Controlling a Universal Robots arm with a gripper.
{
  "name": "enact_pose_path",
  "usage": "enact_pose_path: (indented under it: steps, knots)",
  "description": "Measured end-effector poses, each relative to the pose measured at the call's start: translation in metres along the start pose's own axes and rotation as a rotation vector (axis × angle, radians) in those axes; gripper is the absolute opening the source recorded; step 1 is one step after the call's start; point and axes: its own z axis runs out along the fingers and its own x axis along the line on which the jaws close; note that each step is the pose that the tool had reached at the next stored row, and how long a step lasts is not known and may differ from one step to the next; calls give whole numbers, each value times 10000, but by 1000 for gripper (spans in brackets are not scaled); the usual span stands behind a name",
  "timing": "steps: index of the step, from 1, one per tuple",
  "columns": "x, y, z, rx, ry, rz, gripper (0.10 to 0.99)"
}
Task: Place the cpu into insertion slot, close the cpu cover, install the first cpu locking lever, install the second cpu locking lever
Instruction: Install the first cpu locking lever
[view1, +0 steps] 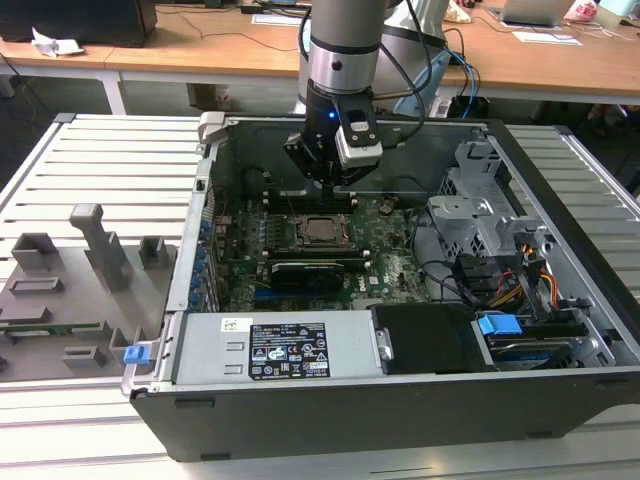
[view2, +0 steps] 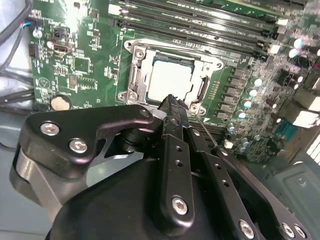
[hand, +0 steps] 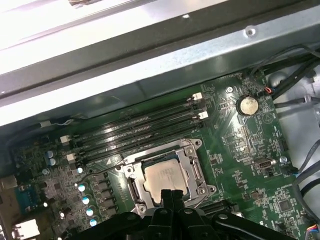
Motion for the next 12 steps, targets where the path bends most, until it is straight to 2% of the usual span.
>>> enact_pose_path:
  steps: [5, 8, 12]
  knots:
    - [0, 0, 0, 0, -4, -703, 110]
    - [0, 0, 0, 2, -8, -1585, 110]
    - [2, 0, 0, 3, -12, -2248, 110]
